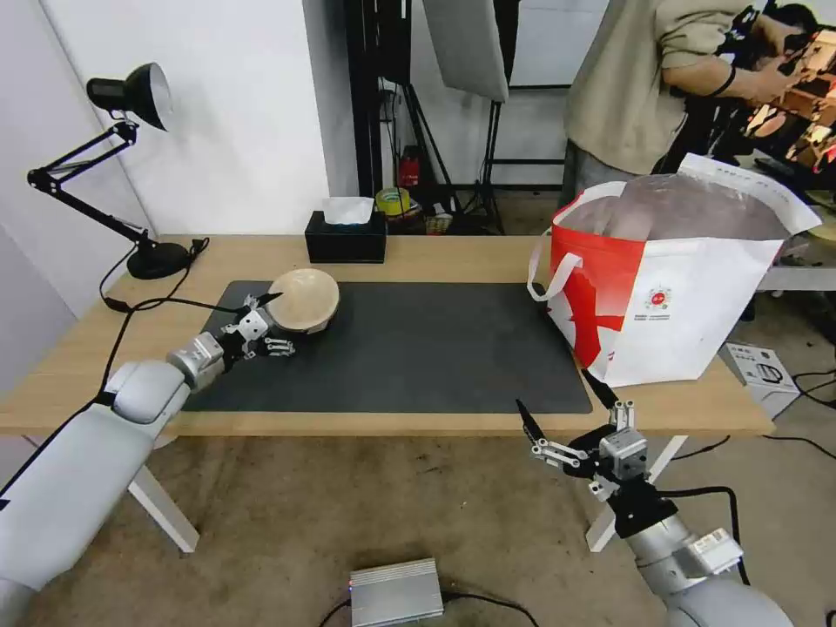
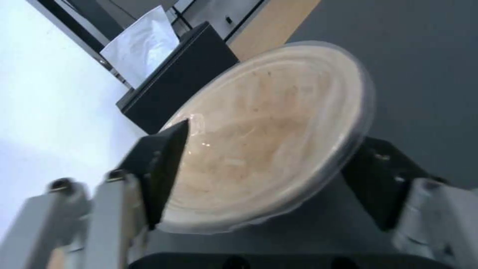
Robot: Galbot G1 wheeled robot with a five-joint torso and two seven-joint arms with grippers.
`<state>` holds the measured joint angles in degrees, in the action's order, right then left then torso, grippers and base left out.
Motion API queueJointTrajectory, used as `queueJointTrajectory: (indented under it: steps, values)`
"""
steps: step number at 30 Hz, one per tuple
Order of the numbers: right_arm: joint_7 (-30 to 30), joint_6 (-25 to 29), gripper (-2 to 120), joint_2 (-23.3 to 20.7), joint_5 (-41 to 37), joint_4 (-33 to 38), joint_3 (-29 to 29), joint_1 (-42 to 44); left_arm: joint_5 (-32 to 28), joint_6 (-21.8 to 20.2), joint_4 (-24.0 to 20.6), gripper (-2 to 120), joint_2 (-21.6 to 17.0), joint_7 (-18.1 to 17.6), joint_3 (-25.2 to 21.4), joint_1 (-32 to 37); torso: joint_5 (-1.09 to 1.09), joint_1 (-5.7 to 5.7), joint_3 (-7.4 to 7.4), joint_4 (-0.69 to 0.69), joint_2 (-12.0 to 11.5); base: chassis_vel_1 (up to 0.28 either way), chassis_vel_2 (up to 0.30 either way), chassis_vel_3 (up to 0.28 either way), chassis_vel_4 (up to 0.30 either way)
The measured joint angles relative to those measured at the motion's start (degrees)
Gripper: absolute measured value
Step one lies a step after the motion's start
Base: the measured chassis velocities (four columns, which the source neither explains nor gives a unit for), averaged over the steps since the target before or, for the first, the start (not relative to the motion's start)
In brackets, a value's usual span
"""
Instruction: Pick up the trash from the table and place it into the takeout bag.
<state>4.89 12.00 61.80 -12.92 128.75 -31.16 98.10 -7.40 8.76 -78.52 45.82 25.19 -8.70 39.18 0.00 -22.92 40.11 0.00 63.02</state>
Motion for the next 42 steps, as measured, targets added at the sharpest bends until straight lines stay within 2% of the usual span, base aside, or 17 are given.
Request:
queueJointTrajectory:
  steps: [1,2,6,7,11,16,19,35,42]
  values:
    - [0.00,0.00,100,0.01,0.00,0.00,0.00,0.00,0.07,0.00,0.07,64,0.03,-0.01,0.18,-0.21,0.00,0.00,0.00,0.00,0.00,0.000,0.000,0.000,0.000]
    - [0.00,0.00,100,0.01,0.00,0.00,0.00,0.00,0.07,0.00,0.07,64,0.03,-0.01,0.18,-0.21,0.00,0.00,0.00,0.00,0.00,0.000,0.000,0.000,0.000]
    - [0.00,0.00,100,0.00,0.00,0.00,0.00,0.00,0.13,0.01,0.13,46,0.10,-0.04,0.50,-0.48,0.00,0.00,0.00,0.00,0.00,0.000,0.000,0.000,0.000]
    - [0.00,0.00,100,0.00,0.00,0.00,0.00,0.00,0.13,0.01,0.13,46,0.10,-0.04,0.50,-0.48,0.00,0.00,0.00,0.00,0.00,0.000,0.000,0.000,0.000]
    - [0.00,0.00,100,0.00,0.00,0.00,0.00,0.00,0.16,0.00,0.11,27,0.15,-0.06,0.52,-0.25,0.00,0.00,0.00,0.00,0.00,0.000,0.000,0.000,0.000]
    - [0.00,0.00,100,0.00,0.00,0.00,0.00,0.00,0.18,0.00,0.06,15,0.18,-0.10,0.45,0.04,0.00,0.00,0.00,0.00,0.00,0.000,0.000,0.000,0.000]
    - [0.00,0.00,100,0.00,0.00,0.00,0.00,0.00,0.19,0.01,0.29,1,0.33,-0.14,0.34,0.18,0.01,0.00,0.00,0.00,0.00,0.000,0.000,0.000,0.000]
    - [0.00,0.00,100,0.00,0.00,0.00,0.00,0.00,0.25,0.06,1.57,0,1.26,-0.15,0.24,0.05,0.00,0.00,-0.01,0.00,0.00,0.000,0.000,0.000,0.000]
    - [0.00,0.00,100,0.00,0.00,0.00,0.00,0.00,-1.17,-0.15,-1.23,0,-0.20,-0.45,0.18,-0.06,0.00,0.00,0.00,0.00,0.00,0.000,0.000,0.000,0.000]
